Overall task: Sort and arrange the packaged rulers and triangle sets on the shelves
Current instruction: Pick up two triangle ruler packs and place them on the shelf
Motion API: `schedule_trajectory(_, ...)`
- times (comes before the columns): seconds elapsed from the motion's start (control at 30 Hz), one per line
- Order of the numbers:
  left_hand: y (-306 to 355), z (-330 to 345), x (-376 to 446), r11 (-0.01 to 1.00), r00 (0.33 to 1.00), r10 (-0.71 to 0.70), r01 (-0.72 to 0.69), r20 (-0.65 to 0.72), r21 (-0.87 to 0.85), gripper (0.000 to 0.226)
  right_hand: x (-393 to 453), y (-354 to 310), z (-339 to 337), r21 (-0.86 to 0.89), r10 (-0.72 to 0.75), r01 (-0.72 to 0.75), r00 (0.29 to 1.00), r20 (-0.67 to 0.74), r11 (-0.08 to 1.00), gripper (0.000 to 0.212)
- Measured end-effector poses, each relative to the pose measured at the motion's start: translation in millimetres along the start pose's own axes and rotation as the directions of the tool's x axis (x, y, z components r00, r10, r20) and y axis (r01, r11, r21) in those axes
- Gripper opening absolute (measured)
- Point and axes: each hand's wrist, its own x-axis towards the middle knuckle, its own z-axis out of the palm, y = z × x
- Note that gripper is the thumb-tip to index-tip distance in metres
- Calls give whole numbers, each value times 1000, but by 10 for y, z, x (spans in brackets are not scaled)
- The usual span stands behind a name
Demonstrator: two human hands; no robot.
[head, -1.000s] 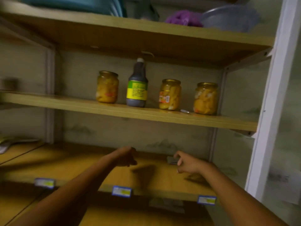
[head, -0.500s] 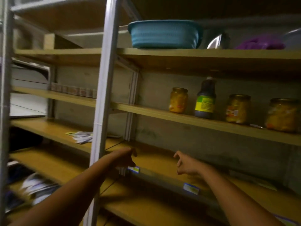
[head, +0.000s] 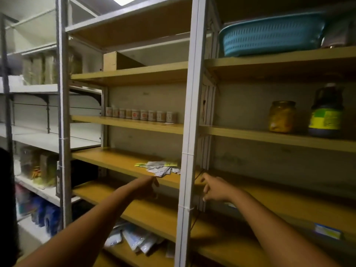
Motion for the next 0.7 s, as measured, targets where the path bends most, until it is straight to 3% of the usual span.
schedule_trajectory(0.17,-447,-272,156,996,998,54,-53,-15,78,40,483,-532,125,-16,-51,51,999,7,999,60)
schedule_trajectory(0.37,-904,-521,609,998,998,58,-57,-36,33,40,1211,-940,280,-82,-97,99,995,26,992,62)
schedule_trajectory(0.7,-1125,-911,1691,992,994,97,-93,-43,89,41,2356,-947,508,-66,-115,119,992,59,991,60)
